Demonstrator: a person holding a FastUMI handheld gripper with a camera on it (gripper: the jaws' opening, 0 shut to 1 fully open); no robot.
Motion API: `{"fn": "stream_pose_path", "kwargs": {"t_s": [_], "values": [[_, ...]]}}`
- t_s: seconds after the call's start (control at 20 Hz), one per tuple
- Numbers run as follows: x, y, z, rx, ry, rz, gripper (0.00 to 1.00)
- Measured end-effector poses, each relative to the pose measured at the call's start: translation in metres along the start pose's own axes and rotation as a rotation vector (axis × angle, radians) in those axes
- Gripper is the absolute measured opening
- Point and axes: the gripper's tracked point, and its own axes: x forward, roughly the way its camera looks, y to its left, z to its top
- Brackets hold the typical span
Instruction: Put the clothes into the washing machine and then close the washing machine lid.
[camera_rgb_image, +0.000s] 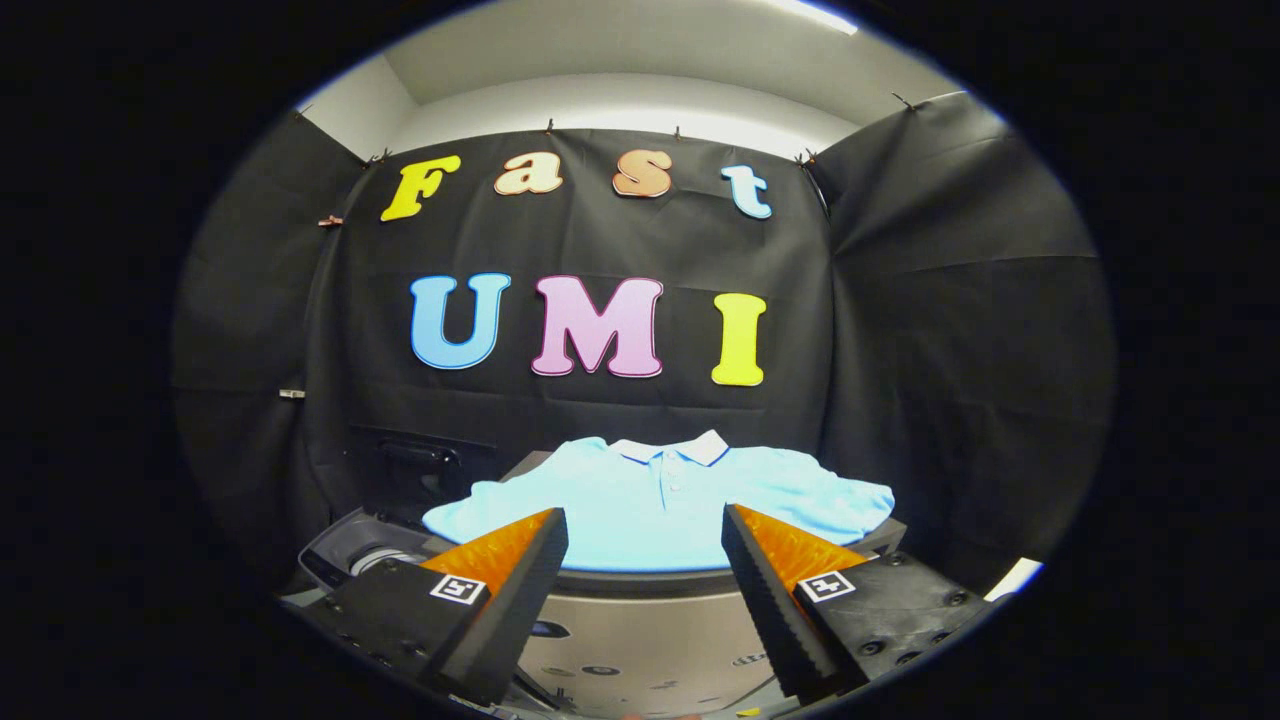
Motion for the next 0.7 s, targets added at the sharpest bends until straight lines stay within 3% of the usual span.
{"fn": "stream_pose_path", "kwargs": {"t_s": [0.35,0.7], "values": [[0.068,-0.007,0.031,0.011,0.074,-0.029,0.97],[0.139,-0.034,-0.003,-0.030,0.299,-0.100,0.97]]}}
